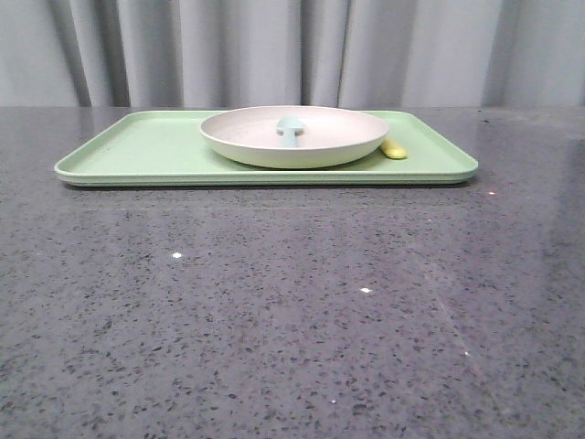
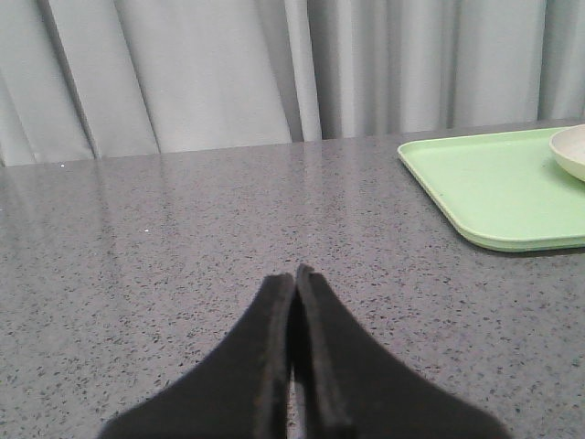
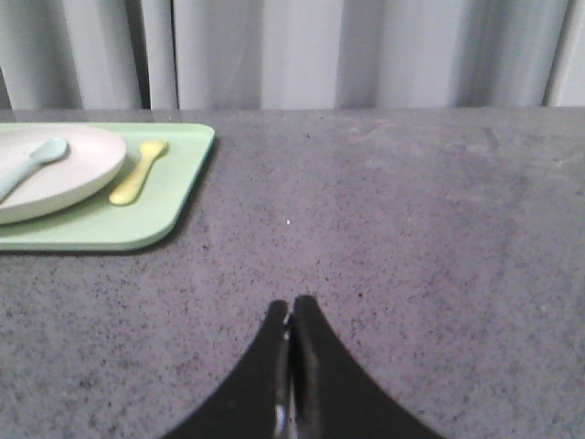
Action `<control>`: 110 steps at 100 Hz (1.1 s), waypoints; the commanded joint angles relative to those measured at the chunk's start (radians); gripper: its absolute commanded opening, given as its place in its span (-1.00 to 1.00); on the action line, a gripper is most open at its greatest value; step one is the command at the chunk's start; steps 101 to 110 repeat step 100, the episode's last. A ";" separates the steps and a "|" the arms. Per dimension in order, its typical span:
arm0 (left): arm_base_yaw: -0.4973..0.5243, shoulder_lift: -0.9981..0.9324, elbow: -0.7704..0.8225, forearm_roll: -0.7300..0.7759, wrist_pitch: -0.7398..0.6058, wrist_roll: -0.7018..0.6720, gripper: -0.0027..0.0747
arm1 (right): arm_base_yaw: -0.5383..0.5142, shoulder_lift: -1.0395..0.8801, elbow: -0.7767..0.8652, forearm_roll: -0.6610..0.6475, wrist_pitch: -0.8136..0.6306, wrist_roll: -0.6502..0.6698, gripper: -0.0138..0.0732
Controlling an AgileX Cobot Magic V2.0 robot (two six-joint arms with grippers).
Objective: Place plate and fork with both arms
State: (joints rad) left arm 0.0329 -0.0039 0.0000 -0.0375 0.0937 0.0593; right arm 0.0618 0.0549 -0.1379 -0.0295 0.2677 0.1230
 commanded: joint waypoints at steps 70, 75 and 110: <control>0.002 -0.030 0.013 -0.010 -0.074 -0.004 -0.98 | -0.007 -0.090 0.160 -0.019 -0.161 -0.010 -0.84; 0.002 -0.030 0.013 -0.010 -0.074 -0.004 -0.98 | -0.007 -0.090 0.160 -0.019 -0.161 -0.010 -0.84; 0.002 -0.030 0.013 -0.010 -0.074 -0.004 -0.98 | -0.007 -0.090 0.160 -0.019 -0.161 -0.010 -0.84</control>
